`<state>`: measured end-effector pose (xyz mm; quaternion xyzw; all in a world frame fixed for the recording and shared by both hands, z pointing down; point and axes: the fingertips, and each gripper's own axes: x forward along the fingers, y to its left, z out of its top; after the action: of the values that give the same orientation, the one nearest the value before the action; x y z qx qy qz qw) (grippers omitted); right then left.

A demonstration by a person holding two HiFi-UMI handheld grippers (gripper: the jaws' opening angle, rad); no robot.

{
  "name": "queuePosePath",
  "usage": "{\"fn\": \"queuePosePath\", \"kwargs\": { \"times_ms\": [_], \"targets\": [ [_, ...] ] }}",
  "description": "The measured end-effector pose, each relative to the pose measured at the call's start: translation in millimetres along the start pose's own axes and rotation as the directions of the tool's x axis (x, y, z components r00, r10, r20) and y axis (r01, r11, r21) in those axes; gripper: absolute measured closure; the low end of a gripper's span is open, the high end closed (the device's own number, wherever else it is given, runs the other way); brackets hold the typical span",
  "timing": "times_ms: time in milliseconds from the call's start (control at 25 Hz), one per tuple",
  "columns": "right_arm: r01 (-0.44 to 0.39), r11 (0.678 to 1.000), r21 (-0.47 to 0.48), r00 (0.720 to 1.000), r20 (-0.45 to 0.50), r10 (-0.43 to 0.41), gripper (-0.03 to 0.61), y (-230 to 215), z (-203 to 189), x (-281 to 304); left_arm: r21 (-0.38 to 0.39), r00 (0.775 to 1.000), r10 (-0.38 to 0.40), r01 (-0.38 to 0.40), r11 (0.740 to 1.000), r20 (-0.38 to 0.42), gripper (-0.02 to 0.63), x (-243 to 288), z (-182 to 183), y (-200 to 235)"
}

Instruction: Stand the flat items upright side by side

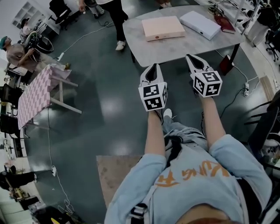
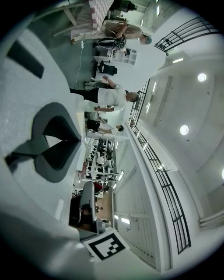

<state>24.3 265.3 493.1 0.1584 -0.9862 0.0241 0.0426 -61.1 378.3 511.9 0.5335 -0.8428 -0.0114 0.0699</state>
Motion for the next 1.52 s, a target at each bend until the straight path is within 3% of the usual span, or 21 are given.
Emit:
{"fn": "queuePosePath", "kwargs": {
  "times_ms": [240,520,960,1320,1520],
  "targets": [
    [-0.001,0.999,0.032,1.000,-0.019,0.001,0.577,-2,5,62,0.007,0.999,-0.007,0.007,1.000,-0.036,0.601,44,11,41],
    [0.041,0.994,0.103,0.999,-0.034,-0.038,0.577,-45,1,142,0.026,0.995,-0.027,0.030,0.999,-0.099,0.601,125,13,77],
    [0.096,0.970,0.222,0.994,-0.077,-0.081,0.577,-92,-28,230,0.077,0.974,-0.081,0.099,0.992,-0.212,0.601,221,0,104],
    [0.139,0.960,0.243,0.987,-0.118,-0.113,0.577,-129,-51,250,0.079,0.963,-0.104,0.127,0.989,-0.247,0.601,277,-11,107],
    [0.187,0.952,0.243,0.982,-0.087,-0.171,0.577,-157,-23,233,0.097,0.958,-0.145,0.173,0.980,-0.246,0.601,289,8,86]
  ]
}}
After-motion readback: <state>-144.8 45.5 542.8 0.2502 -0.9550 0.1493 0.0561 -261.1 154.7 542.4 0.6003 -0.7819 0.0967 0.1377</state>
